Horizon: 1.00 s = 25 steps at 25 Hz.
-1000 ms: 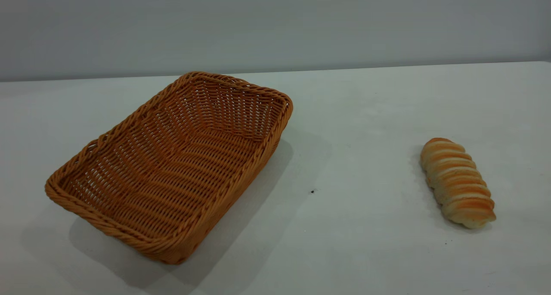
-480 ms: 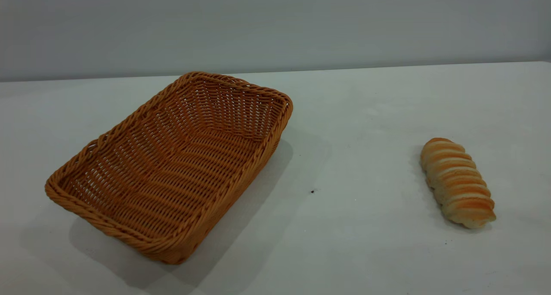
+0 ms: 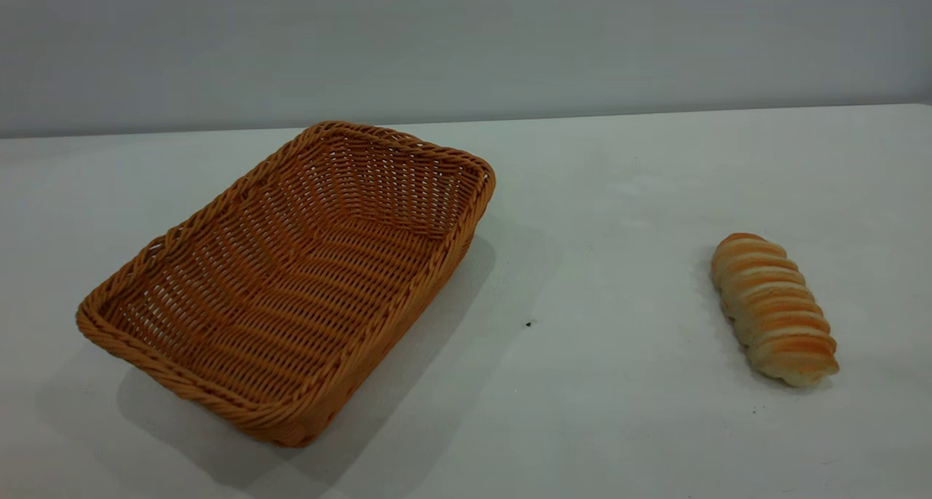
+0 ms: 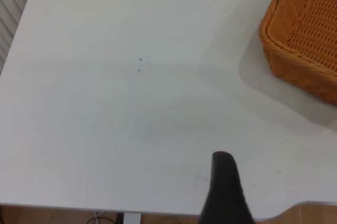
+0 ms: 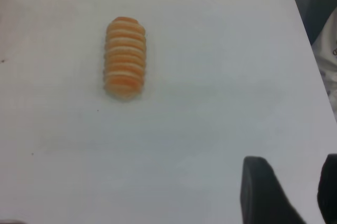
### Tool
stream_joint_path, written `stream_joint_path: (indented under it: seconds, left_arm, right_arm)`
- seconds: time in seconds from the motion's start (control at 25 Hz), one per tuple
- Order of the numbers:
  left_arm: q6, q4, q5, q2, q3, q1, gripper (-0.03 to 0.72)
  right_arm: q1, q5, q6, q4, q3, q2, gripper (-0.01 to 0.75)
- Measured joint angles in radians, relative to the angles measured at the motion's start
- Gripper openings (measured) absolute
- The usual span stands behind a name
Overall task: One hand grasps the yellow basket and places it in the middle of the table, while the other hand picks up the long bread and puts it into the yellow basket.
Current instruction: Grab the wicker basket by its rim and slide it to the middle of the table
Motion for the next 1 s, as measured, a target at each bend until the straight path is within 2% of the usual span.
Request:
stream_joint_path:
  seconds: [0.12, 0.4, 0.52, 0.72, 1.0]
  left_arm:
    - [0.0, 0.0, 0.0, 0.0, 0.0, -0.014, 0.594]
    - [0.001, 0.0, 0.0, 0.0, 0.0, -0.144, 0.594]
    - [0.003, 0.001, 0.0, 0.0, 0.0, -0.194, 0.594]
    - [0.003, 0.001, 0.0, 0.0, 0.0, -0.212, 0.594]
    - [0.004, 0.001, 0.0, 0.0, 0.0, -0.212, 0.594]
  right_arm:
    - [0.0, 0.0, 0.0, 0.0, 0.0, 0.0, 0.302]
    - [0.002, 0.0, 0.0, 0.0, 0.0, 0.0, 0.302]
    - [0.041, 0.0, 0.0, 0.0, 0.0, 0.0, 0.302]
    - [0.101, 0.0, 0.0, 0.0, 0.0, 0.0, 0.302]
    - [0.119, 0.0, 0.0, 0.007, 0.0, 0.0, 0.302]
